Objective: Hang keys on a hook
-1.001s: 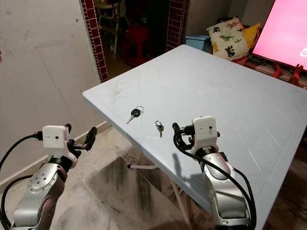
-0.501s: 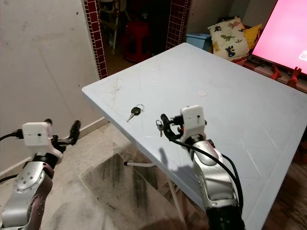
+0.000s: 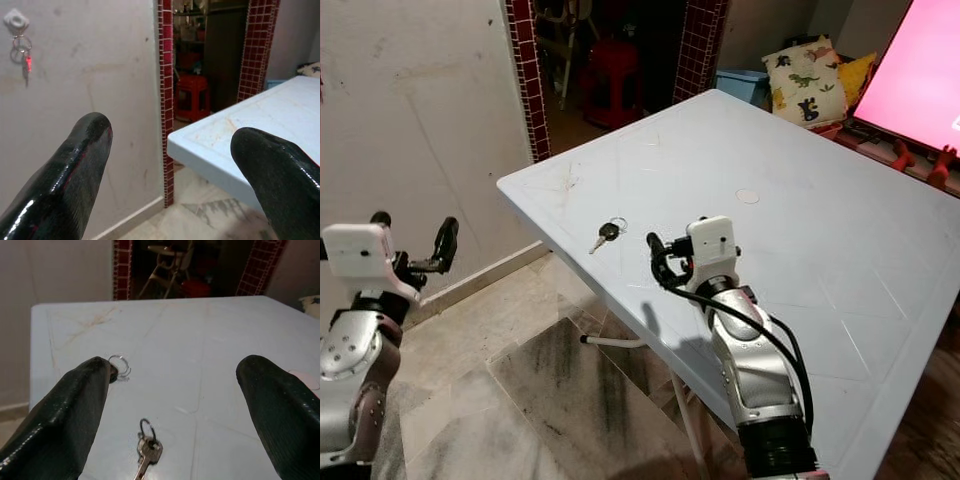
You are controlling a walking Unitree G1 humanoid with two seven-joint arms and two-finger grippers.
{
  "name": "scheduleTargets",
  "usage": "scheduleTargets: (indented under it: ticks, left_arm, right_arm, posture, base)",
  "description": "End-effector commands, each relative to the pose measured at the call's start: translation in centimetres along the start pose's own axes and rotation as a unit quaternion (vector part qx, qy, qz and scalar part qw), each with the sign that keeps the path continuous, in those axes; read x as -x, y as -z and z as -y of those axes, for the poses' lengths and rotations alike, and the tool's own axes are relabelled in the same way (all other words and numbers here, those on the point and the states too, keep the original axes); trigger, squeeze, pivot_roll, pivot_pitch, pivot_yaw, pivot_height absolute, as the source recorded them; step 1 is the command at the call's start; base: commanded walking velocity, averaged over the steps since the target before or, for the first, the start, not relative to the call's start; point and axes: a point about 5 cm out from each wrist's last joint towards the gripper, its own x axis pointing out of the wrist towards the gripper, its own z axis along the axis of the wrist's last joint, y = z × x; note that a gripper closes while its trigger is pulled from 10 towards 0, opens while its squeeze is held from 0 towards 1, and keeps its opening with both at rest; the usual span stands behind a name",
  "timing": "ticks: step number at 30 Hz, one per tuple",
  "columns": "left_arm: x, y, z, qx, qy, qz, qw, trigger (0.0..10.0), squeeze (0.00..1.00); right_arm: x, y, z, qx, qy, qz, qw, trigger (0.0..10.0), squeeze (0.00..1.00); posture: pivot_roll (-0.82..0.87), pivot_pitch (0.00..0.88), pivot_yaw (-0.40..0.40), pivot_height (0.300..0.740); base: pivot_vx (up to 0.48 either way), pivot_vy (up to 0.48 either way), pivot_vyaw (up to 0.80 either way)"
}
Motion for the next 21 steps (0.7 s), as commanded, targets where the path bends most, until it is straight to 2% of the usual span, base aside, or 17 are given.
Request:
scheduleTargets:
  ticks: [1,7,11,21]
  left_arm:
    - [-0.1,0.7,0.3,0.002,0.019,-0.02,1.0,10.0,0.0]
    - [-0.5,1.3,1.6,0.007,0.053,-0.036,0.998,10.0,0.0]
    - [-0.6,1.3,2.3,0.014,0.058,-0.033,0.998,10.0,0.0]
    - [0.1,1.8,2.1,0.014,0.058,-0.042,0.997,10.0,0.0]
  right_arm:
    - [0.2,-0.1,0.9,0.002,0.026,0.006,1.0,10.0,0.0]
    - [0.8,0.5,1.4,0.003,0.042,0.001,0.999,10.0,0.0]
    - [0.2,0.0,1.5,0.006,0.043,0.009,0.999,10.0,0.0]
    - [0.4,0.4,0.9,0.008,0.03,0.003,1.0,10.0,0.0]
  posture:
    - [0.16,0.0,-0.002,0.74]
    - [0.14,0.0,0.011,0.74]
    - [0.14,0.0,0.006,0.74]
    - [0.15,0.0,-0.007,0.74]
  base:
    - [0.0,0.0,0.0]
    - [0.0,0.0,0.0]
    - [0.0,0.0,0.0]
    - [0.0,0.0,0.0]
